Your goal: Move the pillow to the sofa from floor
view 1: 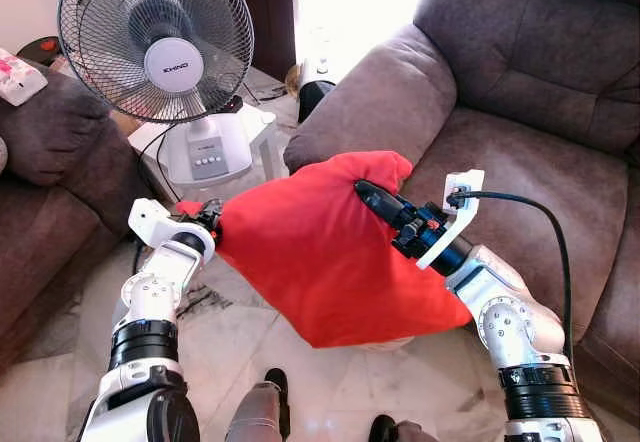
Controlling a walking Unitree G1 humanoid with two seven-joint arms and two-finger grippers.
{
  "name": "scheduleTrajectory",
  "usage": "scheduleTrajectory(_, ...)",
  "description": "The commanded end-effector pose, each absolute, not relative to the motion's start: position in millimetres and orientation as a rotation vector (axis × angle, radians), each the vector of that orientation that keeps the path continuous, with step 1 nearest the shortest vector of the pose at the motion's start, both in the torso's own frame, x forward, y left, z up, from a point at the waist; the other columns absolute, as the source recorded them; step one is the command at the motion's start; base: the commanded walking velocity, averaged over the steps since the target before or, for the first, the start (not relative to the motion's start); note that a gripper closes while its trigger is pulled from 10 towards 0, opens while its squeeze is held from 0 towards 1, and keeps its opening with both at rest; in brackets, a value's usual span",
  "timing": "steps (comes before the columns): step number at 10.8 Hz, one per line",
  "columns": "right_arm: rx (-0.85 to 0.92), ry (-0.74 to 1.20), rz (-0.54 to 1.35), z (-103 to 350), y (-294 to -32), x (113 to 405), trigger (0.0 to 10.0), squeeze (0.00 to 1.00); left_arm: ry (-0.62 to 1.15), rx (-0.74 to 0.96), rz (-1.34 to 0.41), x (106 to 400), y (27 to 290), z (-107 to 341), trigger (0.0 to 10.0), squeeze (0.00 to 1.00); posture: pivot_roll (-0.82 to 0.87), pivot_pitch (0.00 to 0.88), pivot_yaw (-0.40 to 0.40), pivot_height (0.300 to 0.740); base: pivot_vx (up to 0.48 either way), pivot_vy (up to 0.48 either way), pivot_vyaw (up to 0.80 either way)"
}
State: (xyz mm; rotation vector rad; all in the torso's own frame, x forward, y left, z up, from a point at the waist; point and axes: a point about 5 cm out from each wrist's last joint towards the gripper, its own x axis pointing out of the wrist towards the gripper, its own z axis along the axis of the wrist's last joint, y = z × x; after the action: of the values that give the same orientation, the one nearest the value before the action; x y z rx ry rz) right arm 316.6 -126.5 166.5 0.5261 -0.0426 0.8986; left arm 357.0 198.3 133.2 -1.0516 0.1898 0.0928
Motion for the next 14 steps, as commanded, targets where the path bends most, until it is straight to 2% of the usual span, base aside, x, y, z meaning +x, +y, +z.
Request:
scheduleTrajectory(1, 0.508, -0.189, 0.955, 195, -122, 317, 10.0, 0.0, 0.2, -1.021, 0.071, 354, 197, 132, 0.0, 0.0, 0.19, 0.187, 0.034, 0.74, 0.0, 0.0, 0.0)
scheduleTrajectory(2, 0.497, -0.19, 0.898, 194, -124, 321, 10.0, 0.0, 0.136, -0.853, 0.056, 352, 200, 141, 0.0, 0.0, 0.19, 0.185, 0.034, 0.74, 0.0, 0.0, 0.0)
scheduleTrajectory(3, 0.472, -0.174, 0.754, 190, -128, 331, 10.0, 0.0, 0.041, -0.666, 0.028, 350, 199, 155, 0.0, 0.0, 0.19, 0.185, 0.034, 0.74, 0.0, 0.0, 0.0)
scheduleTrajectory(4, 0.398, -0.139, 0.479, 179, -141, 348, 10.0, 0.0, -0.077, -0.408, 0.013, 347, 195, 174, 10.0, 0.0, 0.19, 0.176, 0.031, 0.74, 0.0, 0.0, 0.0)
scheduleTrajectory(5, 0.325, -0.145, 0.326, 176, -151, 354, 10.0, 0.0, -0.121, -0.288, 0.009, 346, 194, 183, 10.0, 0.0, 0.19, 0.172, 0.031, 0.74, 0.0, 0.0, 0.0)
scheduleTrajectory(6, 0.281, -0.148, 0.274, 175, -154, 354, 10.0, 0.0, -0.144, -0.192, 0.017, 345, 194, 187, 10.0, 0.0, 0.19, 0.169, 0.03, 0.74, 0.0, 0.0, 0.0)
scheduleTrajectory(9, 0.269, -0.235, 0.164, 181, -158, 352, 10.0, 0.0, -0.191, -0.168, 0.018, 340, 185, 187, 10.0, 0.0, 0.19, 0.154, 0.028, 0.74, 0.0, 0.0, 0.0)
scheduleTrajectory(10, 0.263, -0.226, 0.152, 178, -160, 353, 10.0, 0.0, -0.166, -0.175, 0.01, 338, 182, 181, 10.0, 0.0, 0.18, 0.147, 0.028, 0.74, 0.0, 0.0, 0.0)
scheduleTrajectory(12, 0.27, -0.211, 0.143, 174, -159, 355, 10.0, 0.0, -0.13, -0.388, 0.054, 339, 186, 170, 10.0, 0.0, 0.18, 0.141, 0.027, 0.74, 0.0, 0.0, 0.0)
scheduleTrajectory(13, 0.27, -0.216, 0.151, 174, -156, 356, 10.0, 0.0, -0.11, -0.425, 0.09, 339, 190, 166, 10.0, 0.0, 0.18, 0.141, 0.027, 0.74, 0.0, 0.0, 0.0)
scheduleTrajectory(14, 0.38, -0.212, 0.378, 180, -136, 353, 10.0, 0.0, -0.097, -0.595, 0.135, 341, 199, 165, 10.0, 1.0, 0.18, 0.144, 0.028, 0.74, 0.0, 0.0, 0.0)
